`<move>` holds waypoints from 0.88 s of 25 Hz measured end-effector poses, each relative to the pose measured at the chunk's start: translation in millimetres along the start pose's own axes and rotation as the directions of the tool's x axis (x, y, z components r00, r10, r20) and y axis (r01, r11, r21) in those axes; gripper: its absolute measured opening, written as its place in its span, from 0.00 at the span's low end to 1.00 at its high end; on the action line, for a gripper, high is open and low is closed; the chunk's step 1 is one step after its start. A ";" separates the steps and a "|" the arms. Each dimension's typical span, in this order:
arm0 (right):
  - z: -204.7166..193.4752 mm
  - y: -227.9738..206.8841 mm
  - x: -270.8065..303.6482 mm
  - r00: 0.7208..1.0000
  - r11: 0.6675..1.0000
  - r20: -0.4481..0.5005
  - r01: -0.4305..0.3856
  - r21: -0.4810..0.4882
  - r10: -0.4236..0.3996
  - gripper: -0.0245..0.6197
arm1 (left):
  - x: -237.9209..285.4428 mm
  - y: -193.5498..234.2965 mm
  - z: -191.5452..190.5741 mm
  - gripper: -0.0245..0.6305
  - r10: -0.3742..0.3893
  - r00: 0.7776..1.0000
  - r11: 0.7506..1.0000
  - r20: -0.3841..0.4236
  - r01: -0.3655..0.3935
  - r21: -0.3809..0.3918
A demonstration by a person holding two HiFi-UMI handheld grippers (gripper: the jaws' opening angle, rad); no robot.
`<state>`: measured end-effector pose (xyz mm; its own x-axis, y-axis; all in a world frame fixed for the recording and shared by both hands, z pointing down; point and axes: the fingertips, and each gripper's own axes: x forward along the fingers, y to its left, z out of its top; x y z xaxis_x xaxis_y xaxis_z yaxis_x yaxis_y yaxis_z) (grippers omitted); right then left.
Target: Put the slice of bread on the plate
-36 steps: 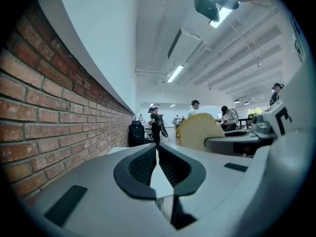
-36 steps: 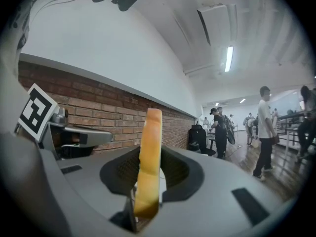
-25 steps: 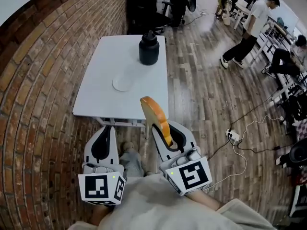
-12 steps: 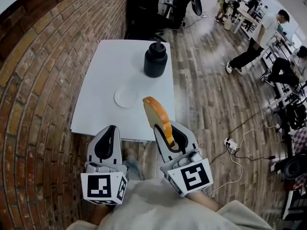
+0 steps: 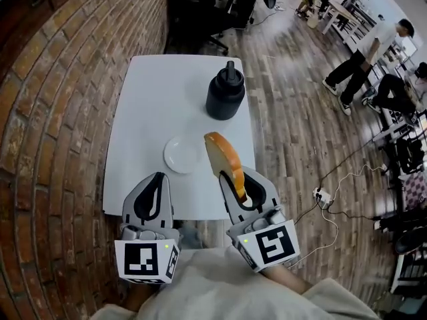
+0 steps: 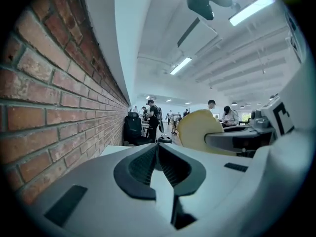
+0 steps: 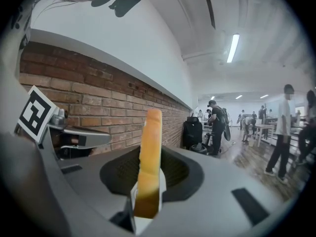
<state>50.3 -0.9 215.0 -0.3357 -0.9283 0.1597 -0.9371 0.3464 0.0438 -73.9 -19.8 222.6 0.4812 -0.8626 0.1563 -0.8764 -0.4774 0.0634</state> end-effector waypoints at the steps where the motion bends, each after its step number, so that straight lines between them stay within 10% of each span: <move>1: 1.5 -1.5 8.9 1.000 1.000 -0.001 0.007 0.001 -0.007 0.19 | 7.9 5.1 0.1 0.07 -0.010 1.000 1.000 -0.006 0.010 0.001; 22: -24.4 -8.7 78.5 0.995 0.999 -0.086 -0.046 0.019 0.047 0.19 | 66.2 46.0 -18.7 0.07 -0.024 0.997 0.999 -0.070 0.022 -0.030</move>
<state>34.4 -73.5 251.3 -0.3702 -0.8959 0.2457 -0.9223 0.3860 0.0176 -82.7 -95.7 254.3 0.4998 -0.8368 0.2236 -0.8657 -0.4912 0.0967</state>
